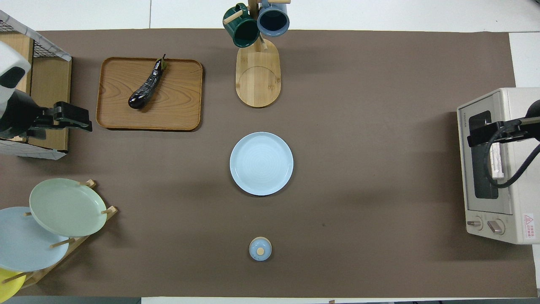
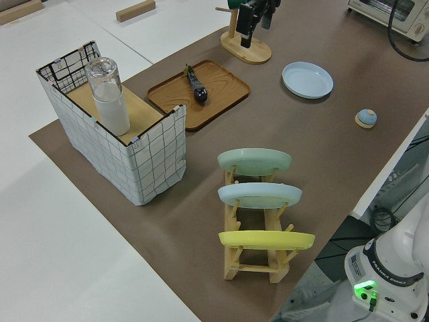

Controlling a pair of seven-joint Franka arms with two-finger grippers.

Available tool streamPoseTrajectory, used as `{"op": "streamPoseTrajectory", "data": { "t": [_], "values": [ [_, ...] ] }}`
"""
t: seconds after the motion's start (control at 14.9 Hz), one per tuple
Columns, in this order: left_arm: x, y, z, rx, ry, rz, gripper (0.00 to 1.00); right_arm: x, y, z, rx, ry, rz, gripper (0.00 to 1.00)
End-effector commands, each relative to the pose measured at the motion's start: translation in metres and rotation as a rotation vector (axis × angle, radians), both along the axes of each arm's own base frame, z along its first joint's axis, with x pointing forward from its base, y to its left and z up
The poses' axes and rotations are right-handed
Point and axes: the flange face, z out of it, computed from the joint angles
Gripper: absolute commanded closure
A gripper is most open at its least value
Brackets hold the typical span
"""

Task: Put eggplant into oven
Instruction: 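Reach the left gripper down to the eggplant on the wooden tray and grasp it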

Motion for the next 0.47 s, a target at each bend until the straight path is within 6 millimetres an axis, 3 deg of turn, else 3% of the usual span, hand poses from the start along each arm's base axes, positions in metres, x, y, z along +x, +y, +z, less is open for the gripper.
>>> {"op": "streamPoseTrajectory", "data": {
  "t": [0.0, 0.07, 0.13, 0.4],
  "values": [
    [0.063, -0.012, -0.049, -0.022, 0.029, -0.017, 0.00, -0.001, -0.004, -0.002, 0.020, -0.030, 0.090, 0.58],
    [0.082, -0.013, -0.064, -0.030, 0.033, -0.040, 0.00, -0.001, -0.006, -0.003, 0.013, -0.034, 0.115, 0.83],
    [0.098, -0.014, -0.081, -0.039, 0.039, -0.075, 0.00, -0.004, -0.010, -0.009, 0.014, -0.025, 0.115, 1.00],
    [0.131, -0.023, -0.150, -0.038, 0.012, -0.181, 0.00, -0.021, -0.029, -0.038, 0.016, -0.060, 0.068, 1.00]
  ]
}}
